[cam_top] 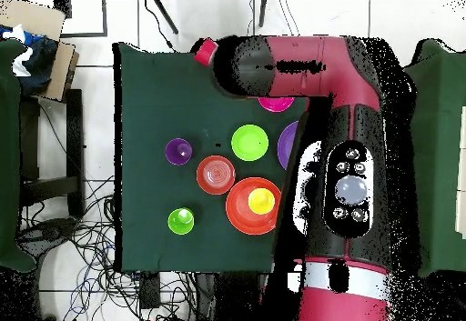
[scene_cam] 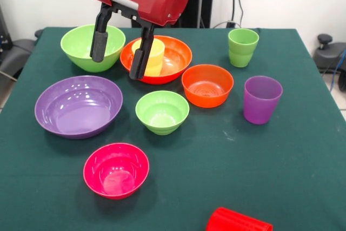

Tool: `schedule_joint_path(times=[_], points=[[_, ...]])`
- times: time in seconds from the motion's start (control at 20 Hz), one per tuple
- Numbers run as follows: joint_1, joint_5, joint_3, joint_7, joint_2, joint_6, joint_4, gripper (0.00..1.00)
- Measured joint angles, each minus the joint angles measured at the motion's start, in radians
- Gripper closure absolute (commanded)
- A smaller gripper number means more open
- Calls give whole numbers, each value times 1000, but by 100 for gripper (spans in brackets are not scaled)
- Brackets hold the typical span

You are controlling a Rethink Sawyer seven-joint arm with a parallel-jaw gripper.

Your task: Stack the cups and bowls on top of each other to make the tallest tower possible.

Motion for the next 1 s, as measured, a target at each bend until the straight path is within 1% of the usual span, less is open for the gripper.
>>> schedule_joint_path(times=[0.3,0.75,1.0], points=[[7,-3,-5,0,2,0,0,0],[16,-4,-7,0,51,0,-22,0],[19,-6,-10,0,62,0,-22,0]])
